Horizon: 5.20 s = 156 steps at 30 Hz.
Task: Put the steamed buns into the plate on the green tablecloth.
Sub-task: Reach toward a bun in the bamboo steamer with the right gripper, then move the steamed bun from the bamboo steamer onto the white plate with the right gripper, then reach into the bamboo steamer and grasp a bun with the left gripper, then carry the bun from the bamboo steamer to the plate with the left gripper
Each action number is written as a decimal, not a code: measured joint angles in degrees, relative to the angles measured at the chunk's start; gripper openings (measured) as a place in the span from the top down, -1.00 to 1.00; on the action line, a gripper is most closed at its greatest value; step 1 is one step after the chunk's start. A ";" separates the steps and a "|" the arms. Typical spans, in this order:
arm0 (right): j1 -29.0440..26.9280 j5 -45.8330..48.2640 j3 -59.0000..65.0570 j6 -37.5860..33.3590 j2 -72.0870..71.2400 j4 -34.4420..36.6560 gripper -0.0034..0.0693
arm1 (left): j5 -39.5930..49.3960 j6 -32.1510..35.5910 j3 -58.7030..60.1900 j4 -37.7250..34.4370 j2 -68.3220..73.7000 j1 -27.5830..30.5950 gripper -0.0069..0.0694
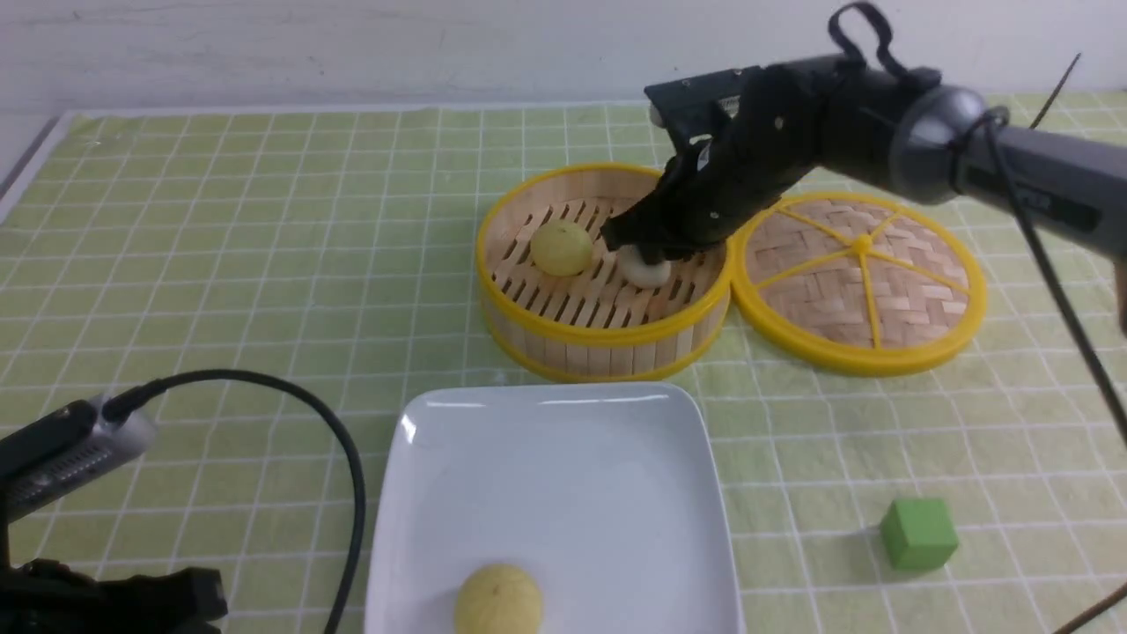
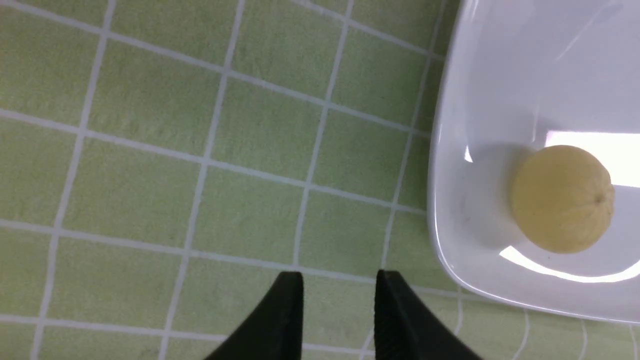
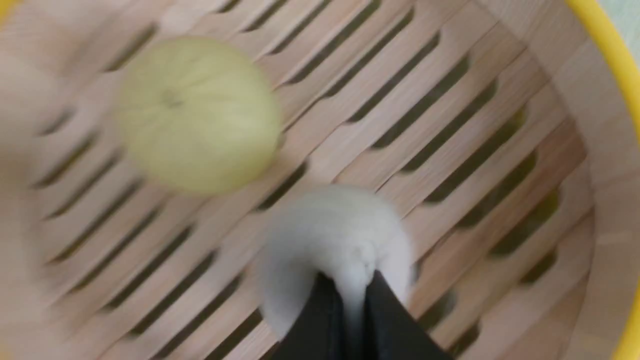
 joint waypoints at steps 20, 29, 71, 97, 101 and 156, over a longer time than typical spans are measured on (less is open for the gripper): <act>15.33 2.59 31.43 -5.01 -12.62 6.03 0.33 | -2.09 0.00 0.00 3.22 0.00 0.00 0.20; 13.20 23.60 16.76 -5.02 -14.71 3.65 -0.46 | -2.35 0.00 0.00 2.53 0.00 0.00 0.20; 11.41 9.85 67.09 1.43 -68.36 -8.86 0.91 | 6.81 9.35 -79.46 -4.13 67.81 -19.42 -0.01; 11.41 8.16 67.35 1.67 -68.36 -7.37 0.87 | -0.92 6.64 -92.13 6.46 86.07 -20.65 0.71; 11.41 8.16 67.35 1.79 -68.36 -6.67 0.87 | 3.81 6.44 -93.68 7.19 83.91 -20.65 0.76; 11.41 -12.58 84.96 8.75 -109.29 -7.52 0.86 | -9.96 0.16 -32.51 1.49 48.38 -26.83 -0.34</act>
